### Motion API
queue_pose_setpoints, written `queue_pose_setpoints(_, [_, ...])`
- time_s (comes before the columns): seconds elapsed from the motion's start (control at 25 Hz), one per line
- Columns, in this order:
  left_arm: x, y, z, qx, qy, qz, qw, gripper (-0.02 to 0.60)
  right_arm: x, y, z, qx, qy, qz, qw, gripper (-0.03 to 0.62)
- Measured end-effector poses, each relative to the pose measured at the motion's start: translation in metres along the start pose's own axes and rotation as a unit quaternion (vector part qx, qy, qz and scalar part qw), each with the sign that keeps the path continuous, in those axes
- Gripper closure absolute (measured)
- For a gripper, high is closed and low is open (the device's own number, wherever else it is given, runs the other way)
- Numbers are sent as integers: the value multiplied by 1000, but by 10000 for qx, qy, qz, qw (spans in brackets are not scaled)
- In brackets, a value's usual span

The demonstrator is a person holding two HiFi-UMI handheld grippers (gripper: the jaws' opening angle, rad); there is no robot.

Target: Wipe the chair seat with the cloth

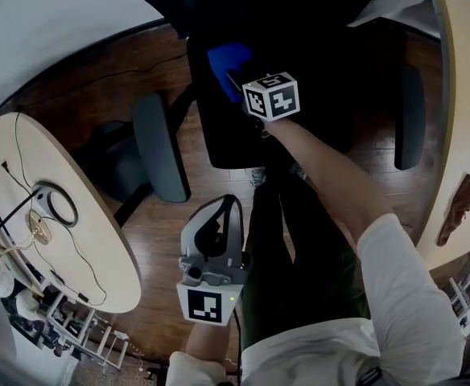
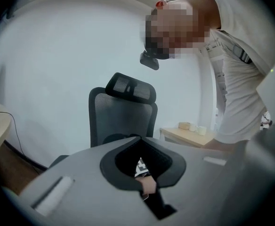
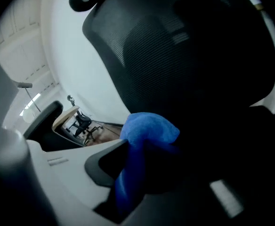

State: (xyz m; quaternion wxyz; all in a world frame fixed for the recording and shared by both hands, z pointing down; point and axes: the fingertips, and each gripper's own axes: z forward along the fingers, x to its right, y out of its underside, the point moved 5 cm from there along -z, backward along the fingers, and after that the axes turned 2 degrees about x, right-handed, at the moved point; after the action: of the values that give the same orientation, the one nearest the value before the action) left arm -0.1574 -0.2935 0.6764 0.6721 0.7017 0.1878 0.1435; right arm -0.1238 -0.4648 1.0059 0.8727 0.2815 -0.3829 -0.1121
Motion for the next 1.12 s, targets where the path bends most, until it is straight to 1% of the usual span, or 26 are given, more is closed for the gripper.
queue_pose_setpoints(0.08, [-7,-1,-8,28,-155,44,9999,563,-29,24,39,-291,-39,3,9996,499])
queue_pose_setpoints(0.16, [-11,4,-19,-18,-260,38,9997,563,-38,49,70,-592,129,11,9982,499])
queue_pose_setpoints(0.28, [-16,12,-33,-83,-360,3,9993,563,-29,66,86,-695,375,-101,9968,499])
queue_pose_setpoints(0.36, [-20,16,-39,-109,-399,-16,9991,563,-21,63,83,-664,411,-208,9967,499])
queue_pose_setpoints(0.44, [-21,19,-39,-113,-436,-17,9990,563,-5,61,73,-668,532,-323,9958,499])
queue_pose_setpoints(0.56, [-18,21,-30,-90,-423,20,9991,563,35,63,47,-664,875,-415,9931,499])
queue_pose_setpoints(0.72, [-5,28,-14,-115,-276,105,9995,563,101,66,-13,-567,1406,-350,9878,499])
queue_pose_setpoints(0.92, [20,31,4,78,41,-30,10000,557,187,58,-105,-400,2212,-32,9744,499])
queue_pose_setpoints(1.0, [29,34,7,72,172,-78,9998,557,210,57,-134,-372,2478,68,9681,499])
queue_pose_setpoints(1.12, [38,40,7,41,305,-156,9994,557,227,59,-156,-365,2713,163,9617,499])
